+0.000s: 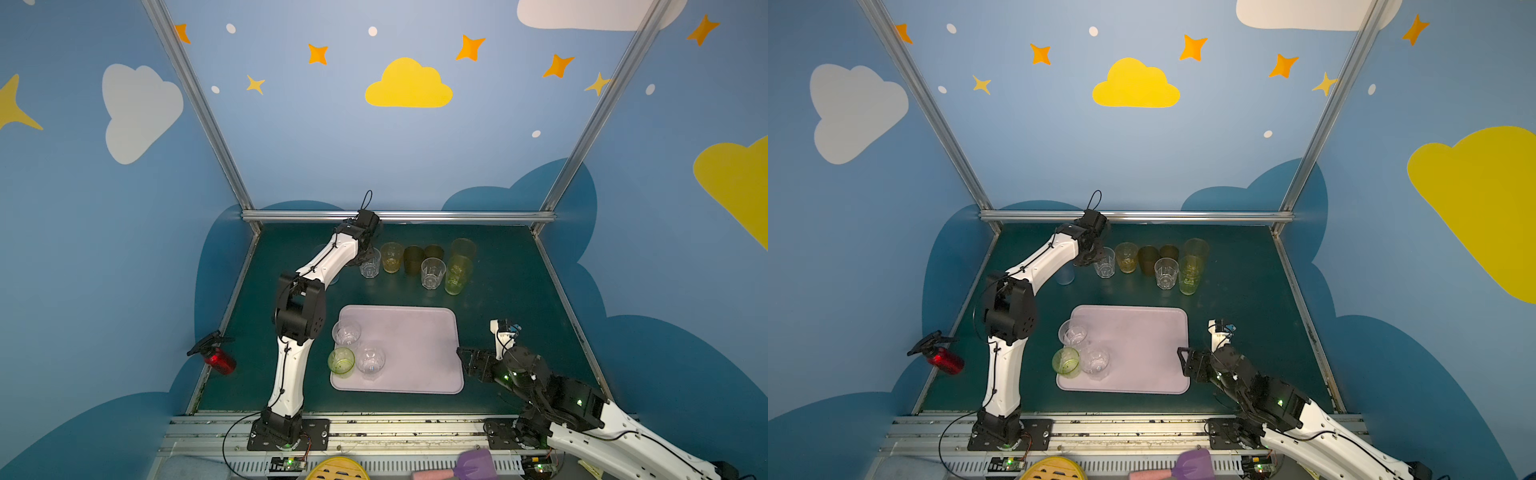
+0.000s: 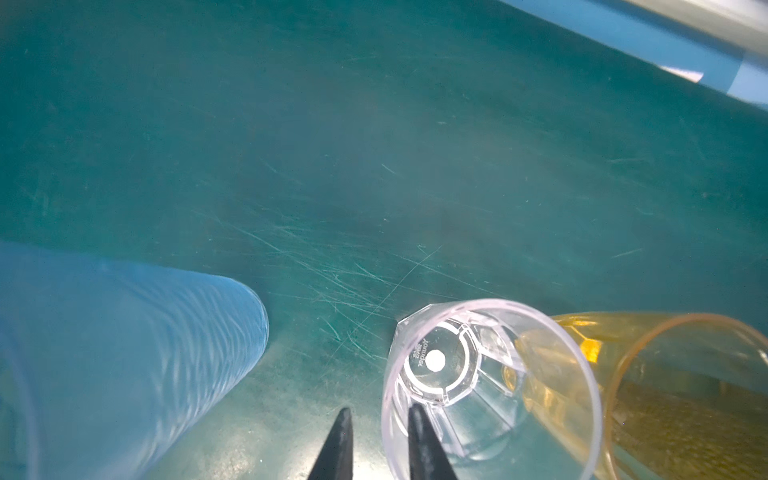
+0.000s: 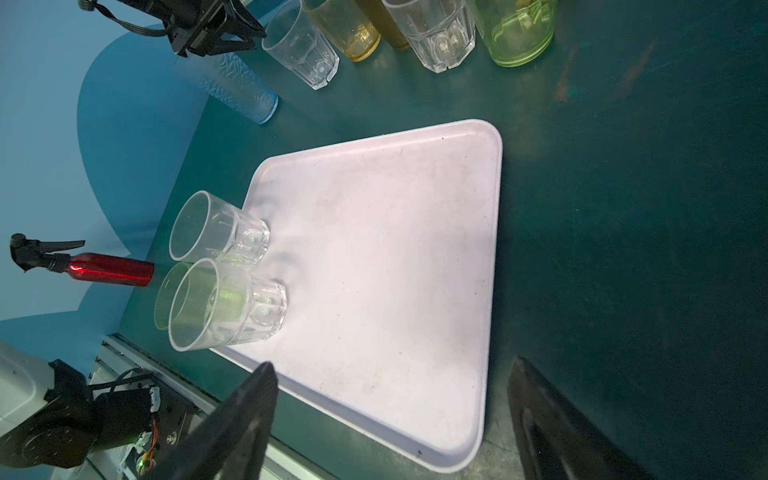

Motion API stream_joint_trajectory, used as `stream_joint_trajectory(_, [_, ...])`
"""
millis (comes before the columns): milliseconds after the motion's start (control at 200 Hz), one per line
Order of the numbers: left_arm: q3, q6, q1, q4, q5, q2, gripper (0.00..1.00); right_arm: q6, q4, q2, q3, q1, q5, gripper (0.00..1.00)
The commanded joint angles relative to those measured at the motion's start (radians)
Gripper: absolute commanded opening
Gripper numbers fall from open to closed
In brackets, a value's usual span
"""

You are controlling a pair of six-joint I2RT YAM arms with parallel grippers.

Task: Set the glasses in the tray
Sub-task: 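Lower the left gripper onto a clear faceted glass and close it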

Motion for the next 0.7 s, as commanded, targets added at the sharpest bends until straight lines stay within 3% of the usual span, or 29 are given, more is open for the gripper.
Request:
stream_joint_trajectory(0, [0.024,0.015,0.006,-0.02,0.005,0.03,0.21,0.011,-0.011,-0.007,-0.016,-0.002,0.017,0.86])
stream_joint_trajectory(696, [0.077,0.025,0.007,-0.078,-0.005,0.06,0.04,0.021,-0.018,-0.017,-0.018,-0.003,0.017,0.86])
